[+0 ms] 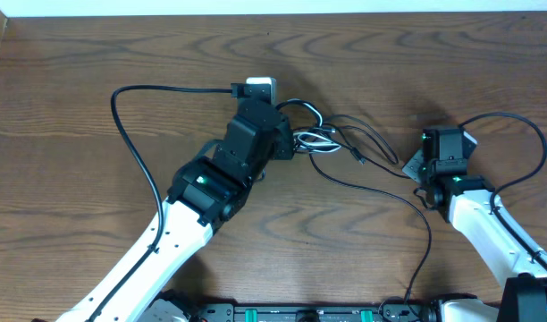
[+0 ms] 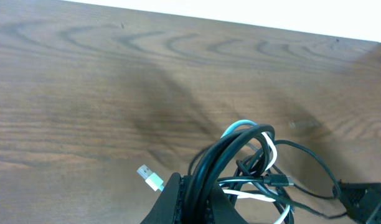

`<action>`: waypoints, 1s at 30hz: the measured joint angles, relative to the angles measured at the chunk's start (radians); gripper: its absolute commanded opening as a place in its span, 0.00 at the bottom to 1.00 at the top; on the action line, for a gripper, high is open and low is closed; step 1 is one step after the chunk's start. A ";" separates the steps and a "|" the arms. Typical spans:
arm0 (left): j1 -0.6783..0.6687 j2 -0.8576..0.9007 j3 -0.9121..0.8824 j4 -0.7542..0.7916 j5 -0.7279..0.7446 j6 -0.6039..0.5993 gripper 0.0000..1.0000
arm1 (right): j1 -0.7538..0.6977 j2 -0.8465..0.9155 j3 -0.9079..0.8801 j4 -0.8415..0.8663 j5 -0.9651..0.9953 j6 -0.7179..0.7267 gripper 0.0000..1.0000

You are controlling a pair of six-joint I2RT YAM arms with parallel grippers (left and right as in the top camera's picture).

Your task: Untangle cables

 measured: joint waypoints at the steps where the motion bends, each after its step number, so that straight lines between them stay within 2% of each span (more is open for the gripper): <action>1: 0.011 0.002 0.000 -0.003 0.017 0.000 0.08 | -0.014 0.000 0.002 -0.018 0.006 -0.003 0.01; 6: 0.089 0.003 0.000 -0.007 0.074 -0.013 0.07 | -0.151 0.000 0.018 -0.127 0.000 -0.005 0.07; 11: 0.174 0.007 0.000 -0.016 0.104 -0.154 0.08 | -0.290 0.000 0.032 -0.117 -0.196 -0.087 0.36; 14: 0.190 0.027 0.000 -0.005 0.149 -0.209 0.08 | -0.312 0.000 0.039 -0.106 -0.343 -0.145 0.51; 18: 0.193 0.091 0.000 0.010 0.262 -0.238 0.07 | -0.317 -0.004 0.043 -0.102 -0.507 -0.188 0.66; 20: 0.193 0.140 0.000 0.037 0.345 -0.225 0.08 | -0.317 -0.020 0.042 -0.099 -0.580 -0.198 0.70; 22: 0.195 0.190 0.000 0.089 0.454 -0.177 0.08 | -0.317 -0.050 0.043 -0.097 -0.668 -0.200 0.80; 25: 0.198 0.261 0.000 0.177 0.661 -0.064 0.08 | -0.316 -0.092 0.045 -0.088 -0.816 -0.237 0.83; 30: 0.198 0.343 0.000 0.190 0.868 0.087 0.08 | -0.316 -0.111 0.046 -0.037 -1.011 -0.310 0.99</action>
